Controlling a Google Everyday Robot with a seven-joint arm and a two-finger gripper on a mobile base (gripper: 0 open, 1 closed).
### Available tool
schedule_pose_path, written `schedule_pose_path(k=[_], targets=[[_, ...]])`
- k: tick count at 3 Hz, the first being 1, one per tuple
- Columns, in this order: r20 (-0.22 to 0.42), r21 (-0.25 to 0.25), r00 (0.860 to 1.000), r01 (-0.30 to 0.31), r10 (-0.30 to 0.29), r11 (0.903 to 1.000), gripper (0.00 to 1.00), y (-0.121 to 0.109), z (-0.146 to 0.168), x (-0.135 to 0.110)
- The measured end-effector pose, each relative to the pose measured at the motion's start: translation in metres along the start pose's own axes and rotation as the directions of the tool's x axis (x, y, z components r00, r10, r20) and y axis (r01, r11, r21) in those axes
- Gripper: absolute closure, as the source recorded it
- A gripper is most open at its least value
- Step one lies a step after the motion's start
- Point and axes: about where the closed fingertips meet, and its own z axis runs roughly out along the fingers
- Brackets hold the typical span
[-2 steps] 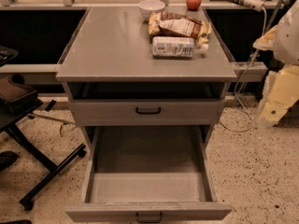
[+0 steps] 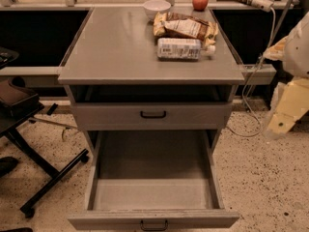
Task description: Close middle drawer
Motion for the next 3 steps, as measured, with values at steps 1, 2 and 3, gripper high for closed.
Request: schedule_pose_path(k=[1, 2, 3], targets=[[0.038, -0.045, 0.999, -0.032, 0.034, 0.9985, 0.00, 0.021, 0.034, 0.008], [0.083, -0.135, 0.992, -0.078, 0.090, 0.9878, 0.00, 0.057, 0.082, 0.015], [0.133, -0.238, 0.984, -0.087, 0.121, 0.9674, 0.00, 0.100, 0.128, 0.012]])
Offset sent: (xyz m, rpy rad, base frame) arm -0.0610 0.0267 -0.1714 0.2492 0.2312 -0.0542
